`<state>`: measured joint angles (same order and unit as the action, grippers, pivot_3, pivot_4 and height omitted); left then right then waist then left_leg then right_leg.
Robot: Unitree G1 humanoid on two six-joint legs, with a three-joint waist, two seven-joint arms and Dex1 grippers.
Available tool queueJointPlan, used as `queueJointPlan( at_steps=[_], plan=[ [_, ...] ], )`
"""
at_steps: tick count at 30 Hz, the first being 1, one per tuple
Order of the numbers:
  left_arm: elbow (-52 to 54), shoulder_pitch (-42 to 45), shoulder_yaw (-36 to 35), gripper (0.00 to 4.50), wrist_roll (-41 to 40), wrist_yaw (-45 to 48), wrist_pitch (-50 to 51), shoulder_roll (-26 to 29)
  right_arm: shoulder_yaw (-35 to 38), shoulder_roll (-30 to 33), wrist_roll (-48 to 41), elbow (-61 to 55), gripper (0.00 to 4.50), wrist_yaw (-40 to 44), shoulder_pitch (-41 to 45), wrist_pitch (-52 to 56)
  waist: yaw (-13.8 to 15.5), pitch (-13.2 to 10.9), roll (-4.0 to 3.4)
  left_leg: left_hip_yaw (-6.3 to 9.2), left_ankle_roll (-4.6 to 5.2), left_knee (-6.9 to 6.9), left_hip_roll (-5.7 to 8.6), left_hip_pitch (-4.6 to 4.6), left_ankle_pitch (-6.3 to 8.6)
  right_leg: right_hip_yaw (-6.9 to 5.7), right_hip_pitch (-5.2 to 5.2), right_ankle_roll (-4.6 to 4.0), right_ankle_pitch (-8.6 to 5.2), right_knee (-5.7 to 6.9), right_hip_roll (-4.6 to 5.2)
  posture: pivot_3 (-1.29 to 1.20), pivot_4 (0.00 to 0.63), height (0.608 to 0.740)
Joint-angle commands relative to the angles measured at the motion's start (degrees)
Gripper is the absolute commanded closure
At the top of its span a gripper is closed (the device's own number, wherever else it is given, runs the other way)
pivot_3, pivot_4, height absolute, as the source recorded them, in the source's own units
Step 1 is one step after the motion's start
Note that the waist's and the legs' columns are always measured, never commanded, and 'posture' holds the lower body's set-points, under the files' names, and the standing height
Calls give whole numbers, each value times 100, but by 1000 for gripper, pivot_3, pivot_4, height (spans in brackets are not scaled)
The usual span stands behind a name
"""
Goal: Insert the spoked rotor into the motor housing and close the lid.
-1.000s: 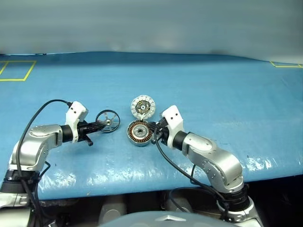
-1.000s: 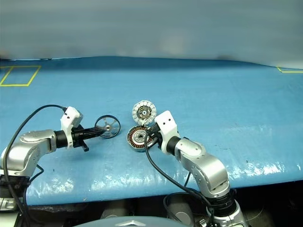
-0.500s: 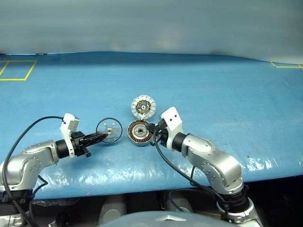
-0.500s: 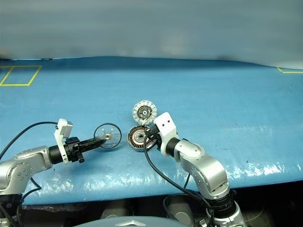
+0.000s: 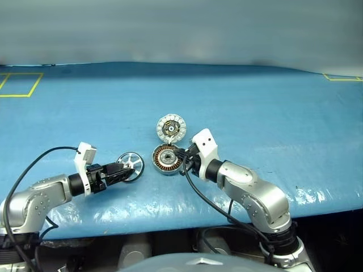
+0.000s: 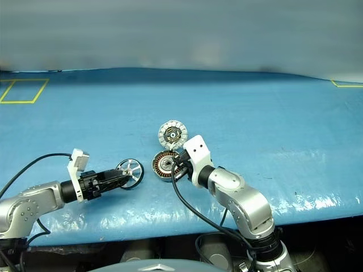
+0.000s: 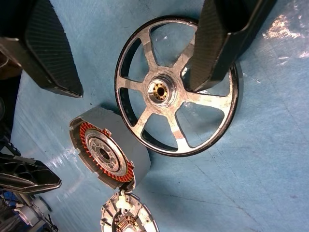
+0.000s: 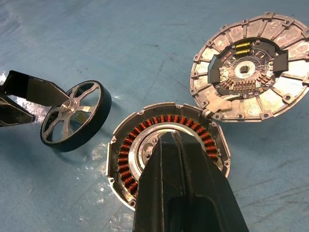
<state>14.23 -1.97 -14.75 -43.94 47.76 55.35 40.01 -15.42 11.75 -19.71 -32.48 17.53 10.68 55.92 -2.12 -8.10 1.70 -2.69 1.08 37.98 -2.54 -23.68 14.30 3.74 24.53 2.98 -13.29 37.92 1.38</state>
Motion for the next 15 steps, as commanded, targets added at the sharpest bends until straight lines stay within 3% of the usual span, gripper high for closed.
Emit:
queueJointPlan(
  at_steps=[1,7,15],
  plan=[
    [417,-32,-197,36,-112,156,-102,271,25,-20,-71,-175,4500,14,40,-72,-2,0,0,0,0,0,0,0,0,0,1,-1,-1,0,0,0,150,740],
    [635,-22,-160,36,133,177,-244,768,-7,-57,-57,-135,4500,9,51,-100,-2,-1,-2,-1,0,-2,-1,2,0,0,1,-5,-3,0,0,0,150,740],
    [495,568,-130,36,145,-73,-261,801,-71,-92,-24,-59,4500,6,71,-155,6,-1,-1,-1,-1,-1,1,1,0,-1,0,-4,-3,-1,1,0,150,740]
  ],
)
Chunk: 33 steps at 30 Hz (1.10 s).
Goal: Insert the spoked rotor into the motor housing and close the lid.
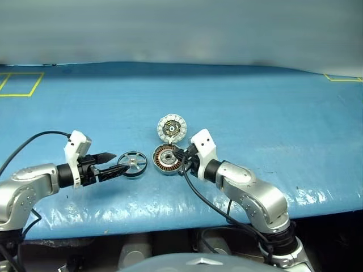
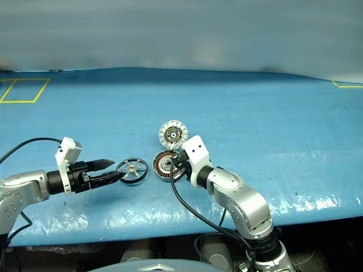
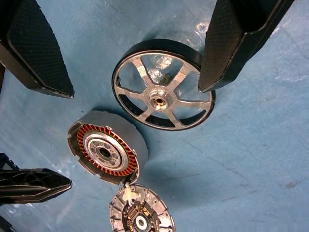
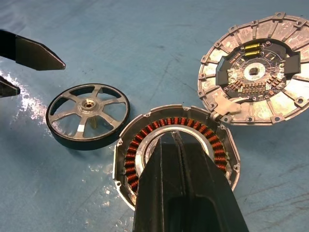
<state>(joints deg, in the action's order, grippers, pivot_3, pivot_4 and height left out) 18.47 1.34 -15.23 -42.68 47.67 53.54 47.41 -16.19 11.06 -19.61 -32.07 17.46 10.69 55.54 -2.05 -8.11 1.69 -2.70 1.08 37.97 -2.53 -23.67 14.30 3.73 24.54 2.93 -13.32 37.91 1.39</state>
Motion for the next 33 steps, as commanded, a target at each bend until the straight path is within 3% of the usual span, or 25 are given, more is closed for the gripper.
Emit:
queueJointPlan(
  at_steps=[1,3,5,10,17,23,29,33],
  plan=[
    [24,332,-66,36,31,-99,-76,53,1,-24,-28,-96,4500,11,70,-123,-2,0,0,0,0,0,2,0,0,0,0,0,0,0,-1,0,150,740],
    [-16,513,39,36,100,-163,-41,79,-1,-32,-22,-92,4500,0,65,-132,-2,0,0,-1,0,-1,3,0,0,0,0,0,0,0,-1,0,150,740],
    [34,660,205,413,175,-189,-7,111,3,-41,-19,-100,4500,-16,54,-137,-8,0,0,-2,0,-1,4,0,0,1,0,1,1,0,-3,0,150,740],
    [166,997,572,1953,322,-26,-122,203,11,-74,-6,-96,4500,-45,43,-159,-4,0,1,0,0,-3,5,-1,0,1,1,2,1,0,-3,0,150,740],
    [6,1193,1165,1953,812,435,-450,630,-9,-119,21,-67,4500,-67,41,-212,-12,-1,-1,-2,0,-3,4,0,0,1,1,1,1,0,-6,0,150,740],
    [-404,1318,1989,1953,1863,1426,-1895,1092,-32,-165,46,-13,4500,-75,48,-266,-2,-3,1,-6,-1,-5,5,-2,0,1,2,-3,-2,-2,-5,0,150,740],
    [-1302,2275,2839,1953,2910,2392,-2875,1346,-56,-215,83,28,4500,-91,45,-325,16,-5,2,-20,-2,0,5,-5,-1,-3,1,-3,-3,-3,-11,0,150,740],
    [-1690,3022,3258,1953,3240,3006,-3054,1206,-64,-228,98,48,4500,-97,40,-349,16,-5,4,-21,-2,-1,6,-12,-1,-2,4,-3,-3,-5,-13,0,150,740]
  ],
)
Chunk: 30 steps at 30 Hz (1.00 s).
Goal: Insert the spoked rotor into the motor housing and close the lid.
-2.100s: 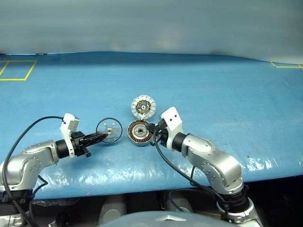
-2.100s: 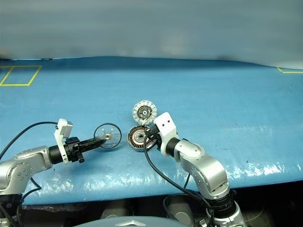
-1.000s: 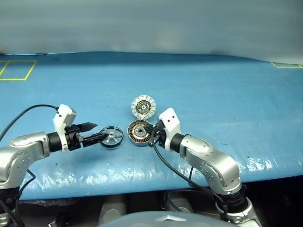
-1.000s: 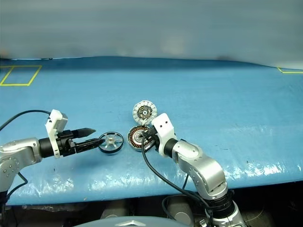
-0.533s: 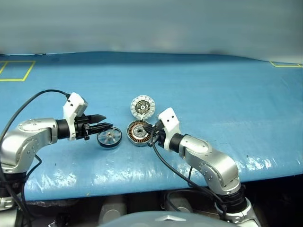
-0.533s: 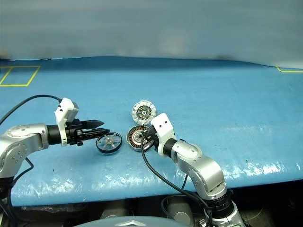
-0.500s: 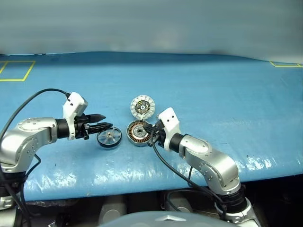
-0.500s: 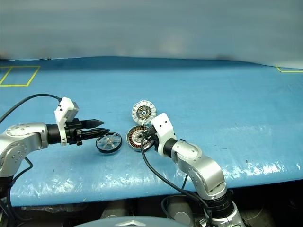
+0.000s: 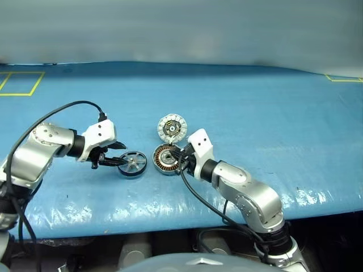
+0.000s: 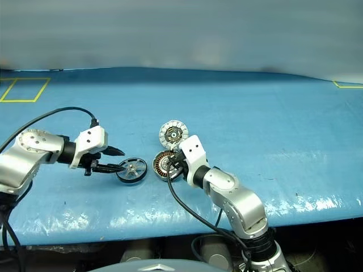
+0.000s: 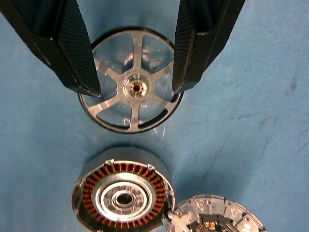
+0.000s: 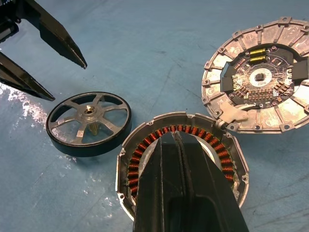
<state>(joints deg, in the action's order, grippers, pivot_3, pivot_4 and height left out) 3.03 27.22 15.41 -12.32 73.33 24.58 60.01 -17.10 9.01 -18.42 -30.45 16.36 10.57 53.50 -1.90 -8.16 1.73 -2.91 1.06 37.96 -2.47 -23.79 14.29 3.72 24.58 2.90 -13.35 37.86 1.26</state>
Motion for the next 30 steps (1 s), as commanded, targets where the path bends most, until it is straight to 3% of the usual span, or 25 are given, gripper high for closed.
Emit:
queueJointPlan(
  at_steps=[1,4,9,17,23,30],
  plan=[
    [-206,640,342,1953,315,650,-192,-72,25,-23,-20,-117,4500,10,53,-148,-1,0,1,1,0,0,0,-2,0,0,1,0,0,0,-1,0,150,740],
    [-476,1243,747,1953,701,1118,-234,-163,19,-26,-16,-91,4500,10,86,-164,3,0,1,6,0,1,0,-6,0,0,1,2,0,0,-7,0,150,740],
    [-776,2128,1394,1953,888,1858,607,-472,38,17,-23,-51,4500,51,148,-167,-14,0,1,13,1,10,-1,-10,0,0,0,9,2,3,-13,0,150,740],
    [-1291,3088,2842,1953,1085,1917,1485,-926,13,71,-32,116,4500,177,315,-192,-15,-1,1,21,1,12,-4,-11,0,1,0,37,13,7,-18,0,150,740],
    [-1280,3293,2964,1953,1208,1917,2052,-1308,6,144,-30,159,4500,252,353,-179,-29,-1,2,25,2,18,-3,-15,1,3,2,38,17,6,-18,0,150,740],
    [-1216,3475,3211,1953,1353,1917,2393,-1200,18,197,-59,132,4500,295,365,-102,-26,-1,2,31,2,18,-6,-14,0,1,2,37,16,9,-22,0,150,740]
  ],
)
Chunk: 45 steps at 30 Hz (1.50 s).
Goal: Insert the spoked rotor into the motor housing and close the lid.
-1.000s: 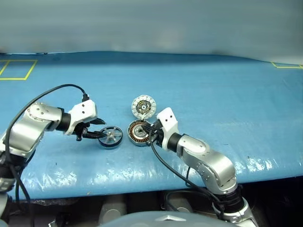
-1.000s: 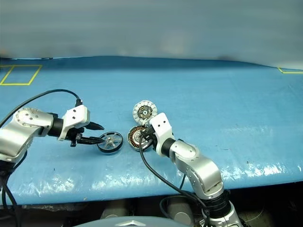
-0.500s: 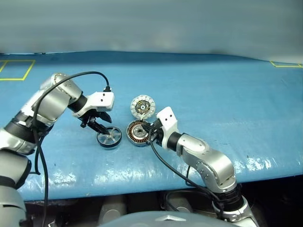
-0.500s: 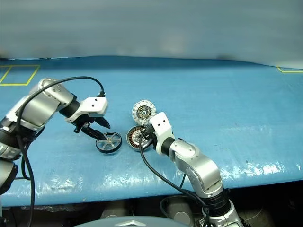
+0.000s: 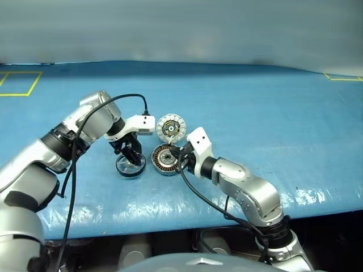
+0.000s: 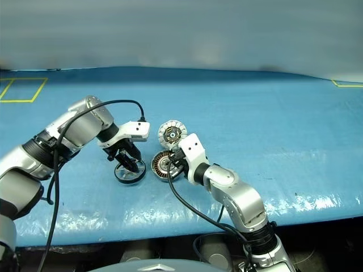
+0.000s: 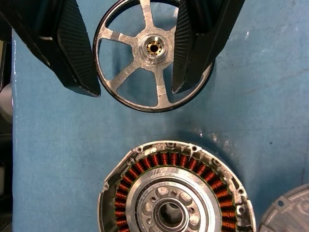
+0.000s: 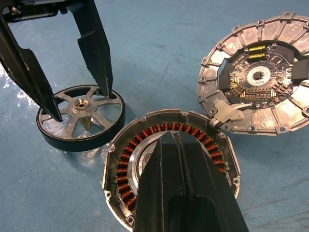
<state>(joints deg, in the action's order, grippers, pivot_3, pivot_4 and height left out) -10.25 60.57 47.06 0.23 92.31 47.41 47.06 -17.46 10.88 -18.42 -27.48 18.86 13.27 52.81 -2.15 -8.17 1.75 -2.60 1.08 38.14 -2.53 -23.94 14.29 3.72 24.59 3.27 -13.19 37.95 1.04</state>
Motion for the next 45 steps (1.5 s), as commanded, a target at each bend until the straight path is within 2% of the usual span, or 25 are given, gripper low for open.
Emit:
queueJointPlan(
  at_steps=[1,3,7,11,14,18,29,45],
  plan=[
    [119,126,37,1953,107,19,93,113,55,11,-58,-160,4500,49,107,-30,-2,0,0,1,0,0,0,0,0,1,0,0,0,0,0,0,150,740],
    [137,29,-125,1953,135,-13,36,133,65,4,-59,-144,4500,48,139,-30,3,0,0,3,0,1,0,0,0,2,0,0,1,0,1,0,150,740],
    [277,-496,-931,1953,-10,-429,-915,301,50,-36,-53,-195,4500,0,104,-48,-5,0,0,9,0,2,-2,1,0,3,1,0,1,1,1,0,150,740],
    [444,-1253,-1781,1953,-209,-957,-1357,446,44,-146,-40,-266,4500,-129,-54,-87,2,0,-1,14,0,1,-4,1,0,0,2,-1,1,3,1,0,150,740],
    [685,-1844,-2305,1953,-412,-1225,-1357,493,68,-213,-22,-303,4500,-212,-190,-119,9,0,0,14,0,1,-3,0,0,0,1,-1,1,2,4,0,150,740],
    [838,-2237,-2636,1953,-539,-1415,-1246,496,71,-311,-19,-291,4500,-297,-278,-164,32,0,0,11,0,11,3,-1,0,-2,-4,3,3,2,10,0,150,740],
    [827,-2052,-2508,1953,-632,-1075,-919,522,-24,-409,26,-244,4500,-367,-396,-336,26,1,0,-7,0,21,2,3,-1,-1,-7,1,3,12,6,0,150,740],
    [344,-2026,-2066,1953,-153,-721,-1478,441,21,-464,34,-307,4500,-486,-521,-404,7,1,0,-7,0,19,2,4,-1,0,-6,-2,2,16,6,0,150,740]
  ],
)
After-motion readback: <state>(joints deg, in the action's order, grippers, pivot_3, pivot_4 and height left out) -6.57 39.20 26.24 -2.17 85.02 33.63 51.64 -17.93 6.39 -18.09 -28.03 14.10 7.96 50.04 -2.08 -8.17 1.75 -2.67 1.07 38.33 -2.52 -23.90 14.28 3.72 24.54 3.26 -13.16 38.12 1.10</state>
